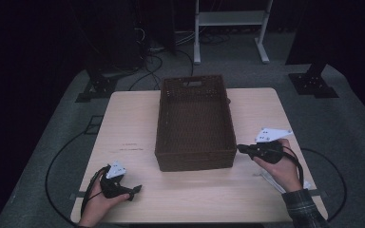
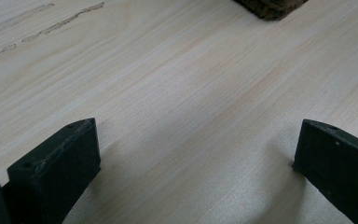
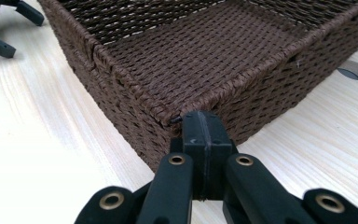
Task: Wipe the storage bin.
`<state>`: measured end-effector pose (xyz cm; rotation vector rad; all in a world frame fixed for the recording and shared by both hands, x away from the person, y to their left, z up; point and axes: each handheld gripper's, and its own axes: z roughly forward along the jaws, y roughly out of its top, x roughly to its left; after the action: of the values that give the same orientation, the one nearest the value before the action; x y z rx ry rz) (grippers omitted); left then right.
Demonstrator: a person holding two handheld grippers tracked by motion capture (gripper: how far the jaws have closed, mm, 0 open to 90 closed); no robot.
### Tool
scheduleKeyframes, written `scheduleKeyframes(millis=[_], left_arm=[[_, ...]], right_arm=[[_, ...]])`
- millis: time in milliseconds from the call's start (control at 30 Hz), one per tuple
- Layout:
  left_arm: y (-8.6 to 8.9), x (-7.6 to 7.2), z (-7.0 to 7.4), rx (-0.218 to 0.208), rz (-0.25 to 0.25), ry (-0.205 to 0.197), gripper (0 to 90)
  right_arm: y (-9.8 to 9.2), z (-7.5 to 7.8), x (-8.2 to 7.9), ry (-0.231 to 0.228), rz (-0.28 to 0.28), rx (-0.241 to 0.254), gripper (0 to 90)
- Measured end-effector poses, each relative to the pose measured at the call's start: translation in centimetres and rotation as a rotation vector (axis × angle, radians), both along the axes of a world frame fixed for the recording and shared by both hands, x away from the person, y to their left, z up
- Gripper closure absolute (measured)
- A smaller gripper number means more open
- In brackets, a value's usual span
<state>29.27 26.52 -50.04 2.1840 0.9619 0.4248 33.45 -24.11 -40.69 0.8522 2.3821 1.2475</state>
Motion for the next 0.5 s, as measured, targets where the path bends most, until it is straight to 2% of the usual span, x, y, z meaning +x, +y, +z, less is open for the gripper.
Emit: scheduleKeyframes(millis=[200,500], left_arm=[[0.0,0.0,0.0,0.001,0.000,-0.001,0.0],[0.0,0.0,0.0,-0.004,0.002,-0.002,0.0]], right_arm=[[0.3,0.0,-0.1,-0.007,0.000,0.001,89.6],[-1.0,-0.6,-1.1,0.005,-0.081,0.002,75.8]])
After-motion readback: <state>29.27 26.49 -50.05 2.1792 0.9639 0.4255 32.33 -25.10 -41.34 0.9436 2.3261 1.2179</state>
